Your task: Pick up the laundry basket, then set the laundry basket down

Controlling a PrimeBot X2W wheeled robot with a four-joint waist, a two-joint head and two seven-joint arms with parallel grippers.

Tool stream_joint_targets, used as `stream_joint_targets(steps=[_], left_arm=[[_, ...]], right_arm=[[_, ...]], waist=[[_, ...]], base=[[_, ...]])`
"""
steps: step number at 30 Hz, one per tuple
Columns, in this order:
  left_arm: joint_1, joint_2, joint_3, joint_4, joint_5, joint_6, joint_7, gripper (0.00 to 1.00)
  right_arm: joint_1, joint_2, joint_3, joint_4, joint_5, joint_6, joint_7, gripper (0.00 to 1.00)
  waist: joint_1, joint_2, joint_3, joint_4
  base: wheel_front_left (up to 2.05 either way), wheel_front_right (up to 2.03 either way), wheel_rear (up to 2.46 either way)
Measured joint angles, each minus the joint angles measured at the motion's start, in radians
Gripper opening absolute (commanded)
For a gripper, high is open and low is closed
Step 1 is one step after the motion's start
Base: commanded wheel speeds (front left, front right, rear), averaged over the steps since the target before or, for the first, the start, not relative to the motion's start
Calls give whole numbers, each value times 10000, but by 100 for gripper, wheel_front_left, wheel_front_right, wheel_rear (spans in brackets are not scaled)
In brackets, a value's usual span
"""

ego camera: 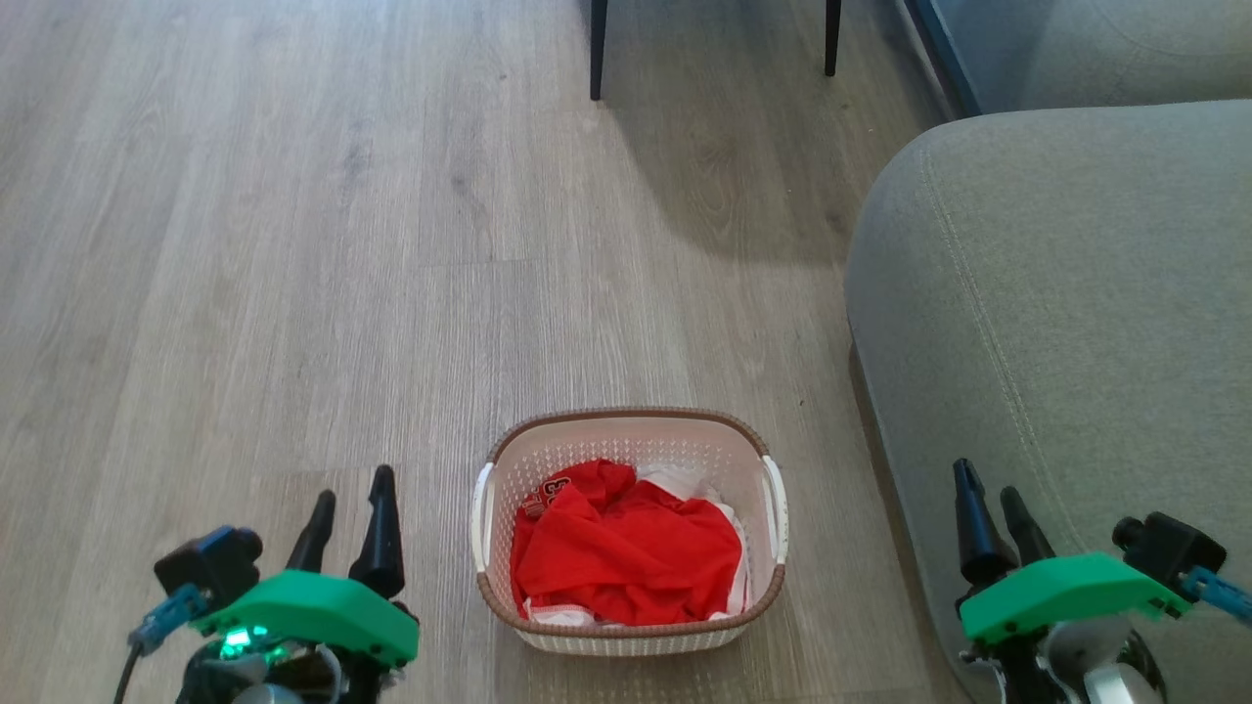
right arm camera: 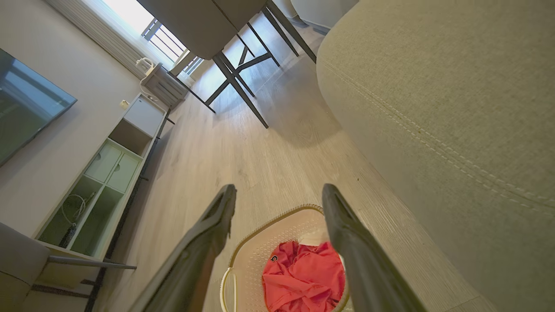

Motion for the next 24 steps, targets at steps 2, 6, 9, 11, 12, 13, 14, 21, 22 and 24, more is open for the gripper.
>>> stream_joint_targets(steps=[2, 6, 9, 11, 12, 13, 14, 21, 22, 24], left_arm=[[8, 52, -48, -56, 244, 81, -86, 100], [12, 136, -245, -132, 732, 174, -199, 100], [14, 151, -316, -238, 1083, 263, -309, 100], [15, 182, -351, -261, 1325, 343, -351, 100], [21, 194, -372, -268, 1442, 347, -370, 100], [30, 198, -397, -280, 1551, 359, -426, 100], [38, 201, -437, -288, 1668, 422, -428, 100], [260, 238, -654, -343, 2598, 596, -660, 100], [260, 238, -667, -357, 2721, 610, -690, 100], [260, 244, -702, -360, 2955, 614, -738, 100]], right_arm=[[0, -2, 33, -52, -226, 0, -48, 100], [0, -4, 75, -104, -662, 0, -134, 100], [0, -10, 123, -144, -1012, 0, -226, 100], [1, -19, 167, -184, -1231, 0, -307, 100], [1, -27, 186, -209, -1346, 0, -309, 100], [1, -33, 201, -232, -1459, 0, -330, 100], [1, -36, 215, -244, -1574, 0, -391, 100], [2, -46, 334, -351, -2466, 0, -619, 100], [2, -46, 343, -366, -2585, 0, -650, 100], [2, -48, 366, -395, -2809, 0, -681, 100]], waist=[[0, 0, -2, -1], [0, 0, -7, -5], [0, 0, -12, -12], [0, 0, -16, -17], [0, 0, -16, -19], [0, 0, -16, -19], [0, 0, -16, -19], [0, 0, -27, -2], [0, 0, -27, 1], [0, 0, -28, 7]], base=[[0, 0, 0], [0, 0, 0], [0, 0, 0], [0, 0, 0], [0, 0, 0], [0, 0, 0], [0, 0, 0], [0, 0, 0], [0, 0, 0], [0, 0, 0]])
